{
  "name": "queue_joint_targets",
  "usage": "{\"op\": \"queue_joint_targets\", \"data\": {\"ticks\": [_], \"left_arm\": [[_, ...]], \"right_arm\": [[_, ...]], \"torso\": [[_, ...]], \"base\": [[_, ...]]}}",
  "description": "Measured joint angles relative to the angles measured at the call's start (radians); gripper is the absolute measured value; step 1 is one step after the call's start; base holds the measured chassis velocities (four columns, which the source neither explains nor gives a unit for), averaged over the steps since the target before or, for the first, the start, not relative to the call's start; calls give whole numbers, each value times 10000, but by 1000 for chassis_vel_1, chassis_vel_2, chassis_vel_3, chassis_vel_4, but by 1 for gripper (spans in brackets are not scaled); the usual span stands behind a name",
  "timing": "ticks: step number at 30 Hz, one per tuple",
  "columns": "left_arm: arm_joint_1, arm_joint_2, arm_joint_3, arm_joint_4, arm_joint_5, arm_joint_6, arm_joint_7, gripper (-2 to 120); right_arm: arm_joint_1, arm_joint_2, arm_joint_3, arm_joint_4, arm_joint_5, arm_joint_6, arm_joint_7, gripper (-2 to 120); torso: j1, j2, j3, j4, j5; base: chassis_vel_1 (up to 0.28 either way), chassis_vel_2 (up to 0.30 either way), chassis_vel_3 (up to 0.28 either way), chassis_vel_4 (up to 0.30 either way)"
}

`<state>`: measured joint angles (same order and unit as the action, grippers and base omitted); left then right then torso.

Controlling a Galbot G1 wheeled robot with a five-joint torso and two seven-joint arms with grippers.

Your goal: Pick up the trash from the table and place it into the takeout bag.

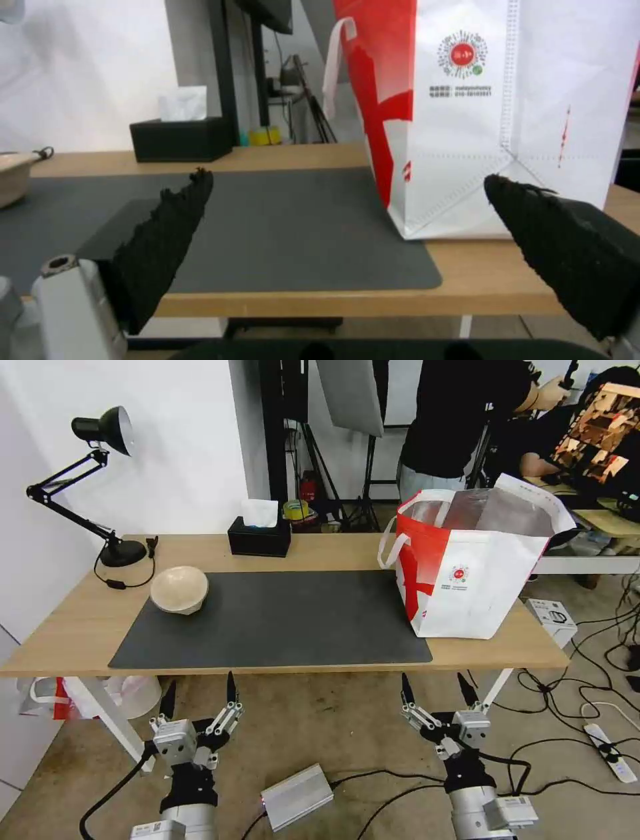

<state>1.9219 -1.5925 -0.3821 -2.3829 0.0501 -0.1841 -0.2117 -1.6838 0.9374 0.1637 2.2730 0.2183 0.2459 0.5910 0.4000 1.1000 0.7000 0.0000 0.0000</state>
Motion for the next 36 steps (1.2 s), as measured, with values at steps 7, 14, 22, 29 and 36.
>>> {"op": "queue_joint_targets", "data": {"ticks": [7, 14, 22, 29, 36], "left_arm": [[11, 2, 0, -15, -6, -7, 1, 95], [-17, 3, -29, -17, -31, -8, 2, 95], [-224, 100, -301, -301, -621, 228, -73, 95], [-568, 523, -909, -869, -2024, 996, -487, 95], [-948, 526, -960, -1043, -3929, 1731, -1015, 95]], "right_arm": [[9, -10, 19, 12, -23, 4, 22, 100], [13, -14, 25, 17, -27, 7, 30, 100], [17, -16, 26, 24, -27, 12, 31, 100], [22, -16, 26, 30, -26, 13, 32, 100], [23, -16, 26, 31, -23, 13, 31, 100]], "torso": [[0, 0, 0, 0, 0], [0, 0, 0, 0, 0], [0, 0, 0, 0, 0], [0, 0, 0, 0, 0], [0, 0, 0, 0, -1]], "base": [[0, 0, 0, 0], [0, 0, 0, 0], [0, 0, 0, 0], [0, 0, 0, 0], [0, 0, 0, 0]]}}
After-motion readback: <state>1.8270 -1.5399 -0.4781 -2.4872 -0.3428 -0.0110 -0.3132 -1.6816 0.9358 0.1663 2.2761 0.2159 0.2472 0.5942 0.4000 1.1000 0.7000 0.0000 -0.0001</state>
